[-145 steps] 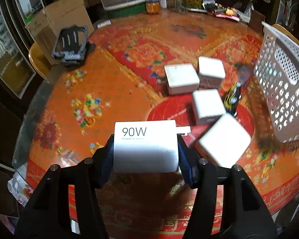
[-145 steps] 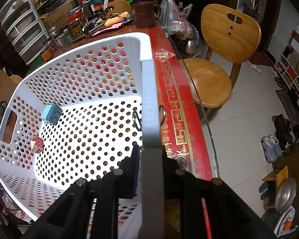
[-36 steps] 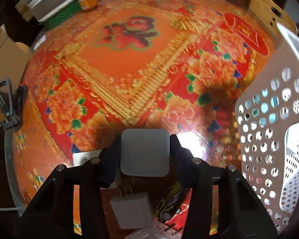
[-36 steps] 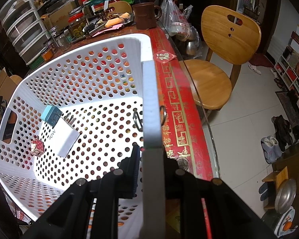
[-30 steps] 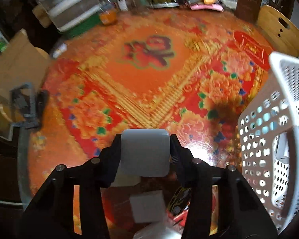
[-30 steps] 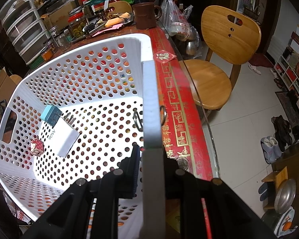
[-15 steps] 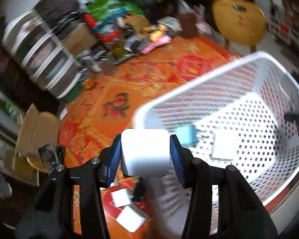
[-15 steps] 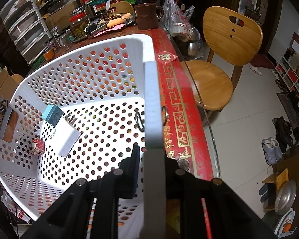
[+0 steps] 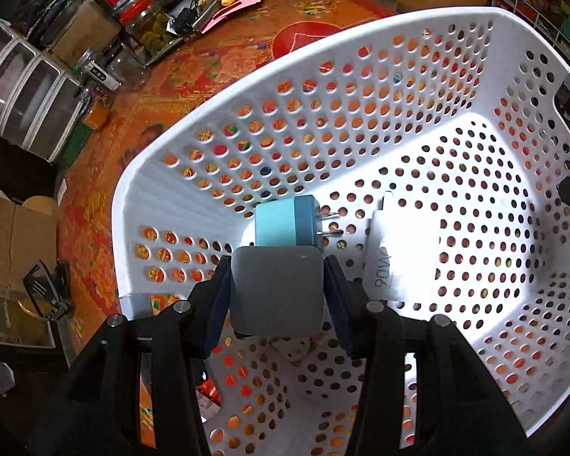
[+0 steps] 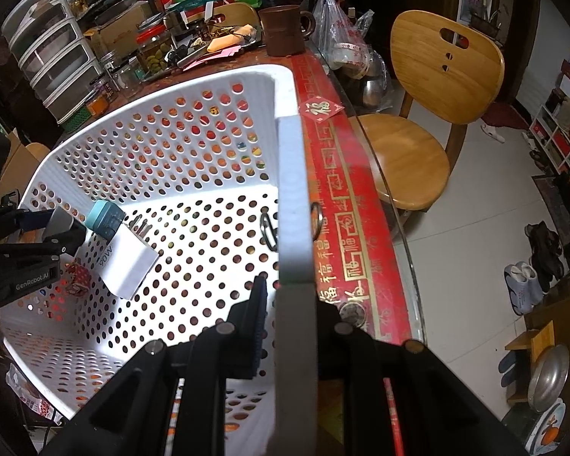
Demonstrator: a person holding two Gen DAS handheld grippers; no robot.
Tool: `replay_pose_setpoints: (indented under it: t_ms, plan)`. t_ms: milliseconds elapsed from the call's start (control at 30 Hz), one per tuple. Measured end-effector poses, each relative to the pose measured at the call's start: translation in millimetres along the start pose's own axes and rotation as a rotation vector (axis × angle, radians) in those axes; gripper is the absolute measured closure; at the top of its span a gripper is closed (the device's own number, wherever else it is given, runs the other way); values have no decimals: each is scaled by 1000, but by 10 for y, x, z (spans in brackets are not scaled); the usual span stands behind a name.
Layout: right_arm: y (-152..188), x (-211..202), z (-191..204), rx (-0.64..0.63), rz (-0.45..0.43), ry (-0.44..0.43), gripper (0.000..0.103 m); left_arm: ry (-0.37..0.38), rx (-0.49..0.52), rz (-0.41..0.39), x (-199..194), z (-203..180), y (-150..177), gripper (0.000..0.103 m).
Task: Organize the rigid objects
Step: 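Lower the white square charger into the basket and release it from the left tool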
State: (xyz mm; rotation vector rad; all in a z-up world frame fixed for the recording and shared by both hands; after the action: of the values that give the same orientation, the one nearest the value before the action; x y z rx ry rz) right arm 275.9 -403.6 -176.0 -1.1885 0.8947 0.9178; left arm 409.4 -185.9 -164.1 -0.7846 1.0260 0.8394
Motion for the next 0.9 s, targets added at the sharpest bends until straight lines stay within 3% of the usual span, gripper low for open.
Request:
replay_pose_setpoints:
  t_ms: [267, 567, 700, 767, 900]
  plan:
    - [2, -5, 2, 1, -1, 2, 87, -23, 34, 37, 154, -40, -42, 58]
    - [1, -10, -11, 3, 2, 10, 87, -51, 46, 20, 130, -58, -52, 56]
    - [-3, -9, -11, 4, 4, 15, 87, -94, 78, -7, 56, -96, -51, 37]
    - [-2, -8, -9, 4, 5, 15, 87, -112, 94, -49, -37, -121, -53, 20]
    - [-6, -4, -11, 5, 6, 19, 87, -69, 73, -146, -322, -107, -17, 18]
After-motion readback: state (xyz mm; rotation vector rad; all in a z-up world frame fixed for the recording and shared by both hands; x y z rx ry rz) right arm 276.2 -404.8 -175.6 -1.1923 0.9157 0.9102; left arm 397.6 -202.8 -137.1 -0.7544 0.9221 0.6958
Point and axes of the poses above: each gripper's, at about its wrist camera, not at the fingertips, and x roughly the way its jaws point, z to its left, y to its underside, the point moved 8 cm from there along x, roughly the way its jaws point, and after that the axes turned 7 degrees about z, right-handed, at the moved point
